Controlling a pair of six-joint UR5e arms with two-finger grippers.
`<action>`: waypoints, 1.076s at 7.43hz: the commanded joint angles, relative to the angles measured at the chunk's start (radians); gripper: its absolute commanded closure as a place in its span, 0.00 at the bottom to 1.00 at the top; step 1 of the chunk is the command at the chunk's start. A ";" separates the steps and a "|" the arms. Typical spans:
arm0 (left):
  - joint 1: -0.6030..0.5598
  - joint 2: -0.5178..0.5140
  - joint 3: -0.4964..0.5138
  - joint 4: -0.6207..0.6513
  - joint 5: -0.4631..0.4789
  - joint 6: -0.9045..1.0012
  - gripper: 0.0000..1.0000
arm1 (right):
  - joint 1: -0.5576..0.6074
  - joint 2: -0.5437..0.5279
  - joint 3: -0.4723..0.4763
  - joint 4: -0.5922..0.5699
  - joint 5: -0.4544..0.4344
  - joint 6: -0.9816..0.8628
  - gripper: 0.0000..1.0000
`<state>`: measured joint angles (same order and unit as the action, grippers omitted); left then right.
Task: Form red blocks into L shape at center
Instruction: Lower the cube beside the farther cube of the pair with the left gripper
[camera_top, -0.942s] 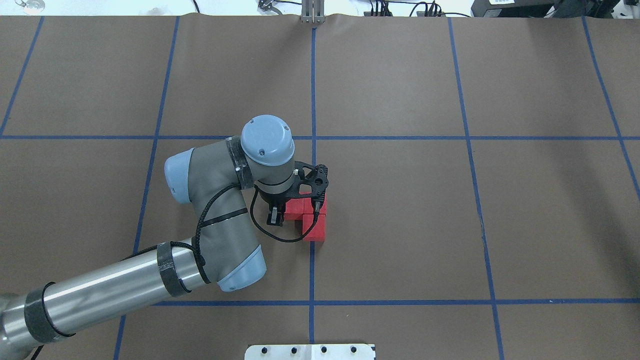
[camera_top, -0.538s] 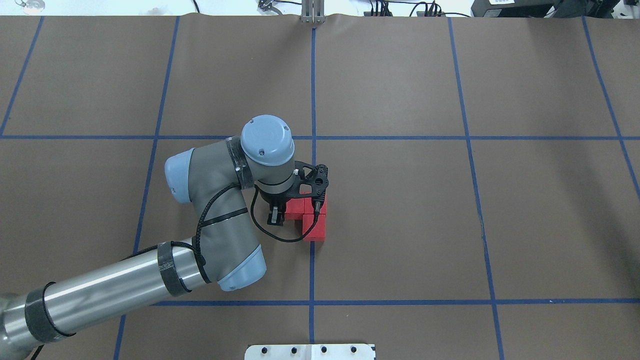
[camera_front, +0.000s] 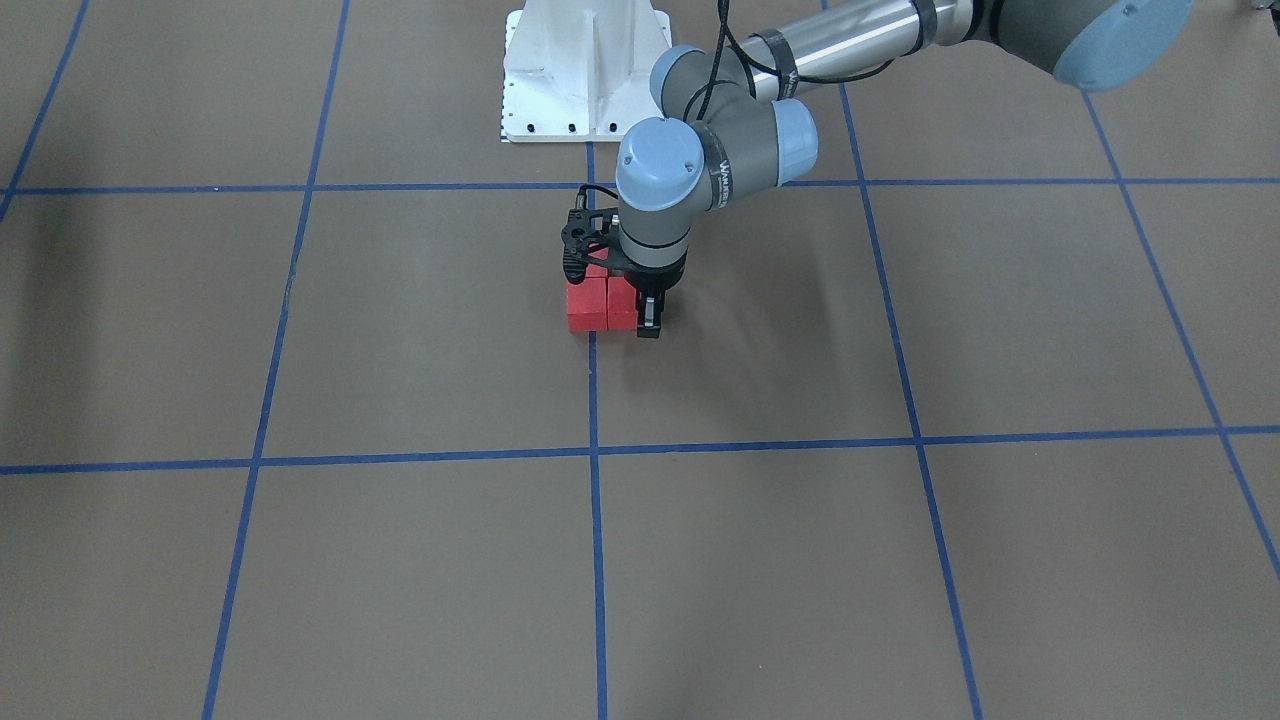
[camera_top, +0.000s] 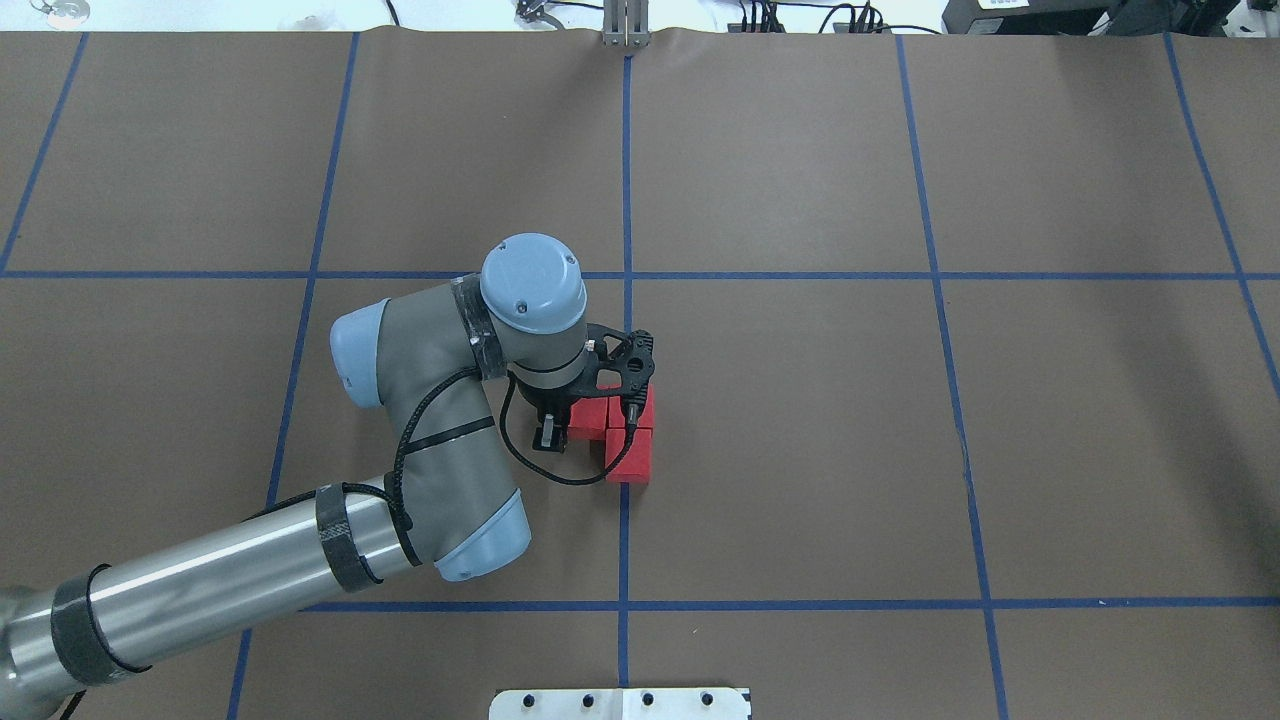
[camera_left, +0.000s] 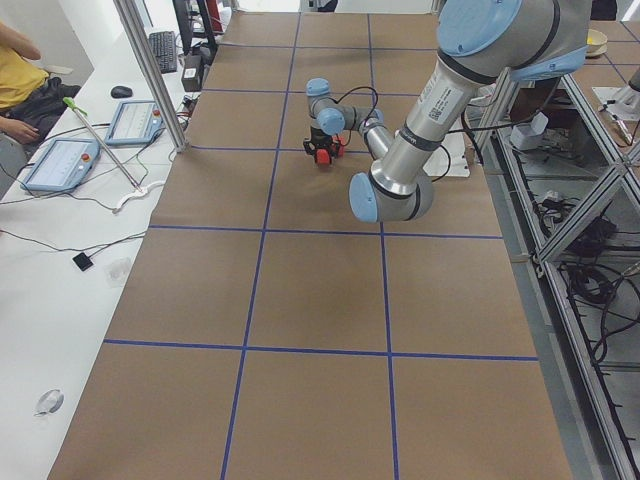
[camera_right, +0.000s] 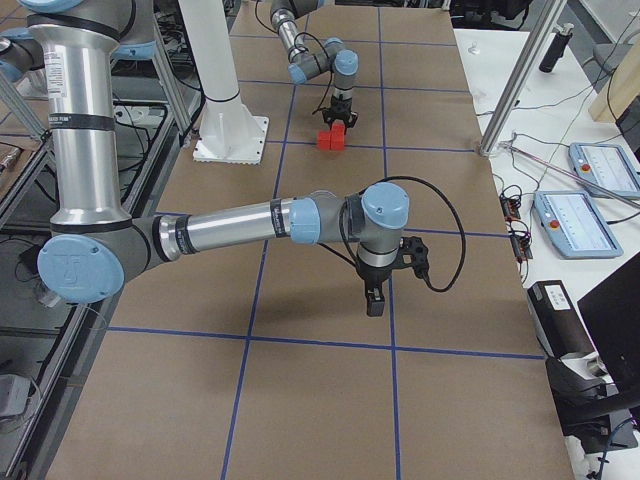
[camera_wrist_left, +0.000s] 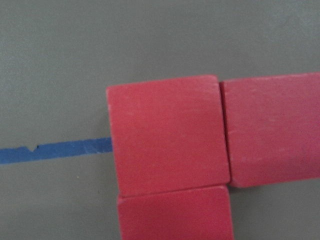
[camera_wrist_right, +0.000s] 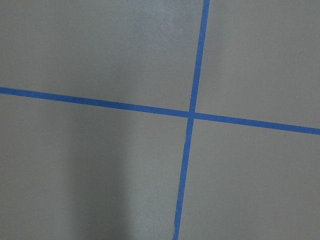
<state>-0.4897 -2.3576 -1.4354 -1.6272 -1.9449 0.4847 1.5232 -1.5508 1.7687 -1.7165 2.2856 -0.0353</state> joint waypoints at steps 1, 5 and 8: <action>-0.003 0.001 -0.002 0.000 -0.002 0.000 0.15 | 0.000 0.000 0.000 0.000 0.000 0.000 0.00; -0.006 0.003 -0.031 0.003 -0.008 -0.018 0.00 | 0.000 0.000 0.000 0.000 0.000 0.000 0.00; -0.015 0.009 -0.155 0.051 -0.008 -0.021 0.00 | 0.000 0.000 0.000 0.000 0.000 0.000 0.00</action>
<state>-0.5005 -2.3507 -1.5284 -1.6046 -1.9526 0.4651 1.5233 -1.5509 1.7687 -1.7165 2.2856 -0.0353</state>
